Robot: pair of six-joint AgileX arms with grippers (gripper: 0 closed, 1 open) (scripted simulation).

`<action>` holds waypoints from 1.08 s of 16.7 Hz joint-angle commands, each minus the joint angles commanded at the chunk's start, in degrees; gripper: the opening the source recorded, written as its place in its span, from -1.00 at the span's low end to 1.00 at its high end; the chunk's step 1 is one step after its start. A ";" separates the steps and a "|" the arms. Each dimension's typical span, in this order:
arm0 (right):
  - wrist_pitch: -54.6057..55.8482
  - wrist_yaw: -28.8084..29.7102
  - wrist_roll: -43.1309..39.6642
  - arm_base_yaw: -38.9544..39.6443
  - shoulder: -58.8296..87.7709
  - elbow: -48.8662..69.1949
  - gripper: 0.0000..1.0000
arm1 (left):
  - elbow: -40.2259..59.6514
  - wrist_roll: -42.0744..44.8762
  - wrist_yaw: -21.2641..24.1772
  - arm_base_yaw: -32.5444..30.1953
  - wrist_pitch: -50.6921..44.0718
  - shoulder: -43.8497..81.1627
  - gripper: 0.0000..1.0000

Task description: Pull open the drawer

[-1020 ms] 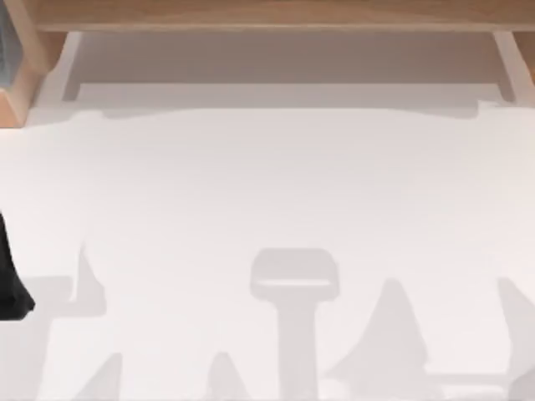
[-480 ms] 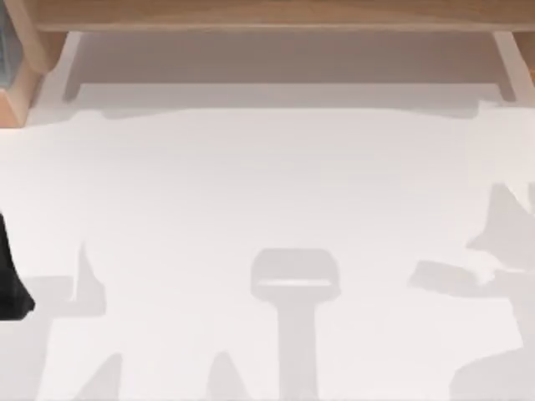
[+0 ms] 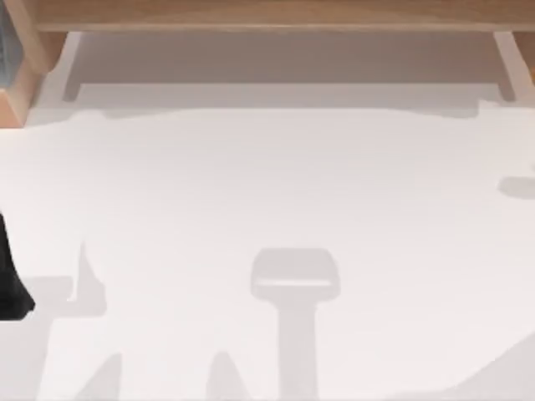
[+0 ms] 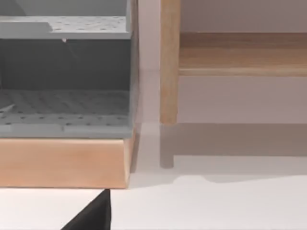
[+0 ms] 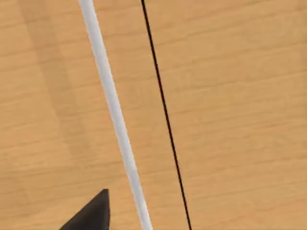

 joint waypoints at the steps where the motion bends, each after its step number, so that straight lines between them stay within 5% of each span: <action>1: 1.75 0.75 -3.44 0.67 2.79 1.00 1.00 | 0.00 0.00 0.00 0.00 0.00 0.00 1.00; 5: 5.97 2.67 -11.16 2.40 9.11 3.38 1.00 | 0.00 0.00 0.00 0.00 0.00 0.00 1.00; 18: 2.62 4.15 -11.58 3.83 12.33 9.96 1.00 | 0.00 0.00 0.00 0.00 0.00 0.00 1.00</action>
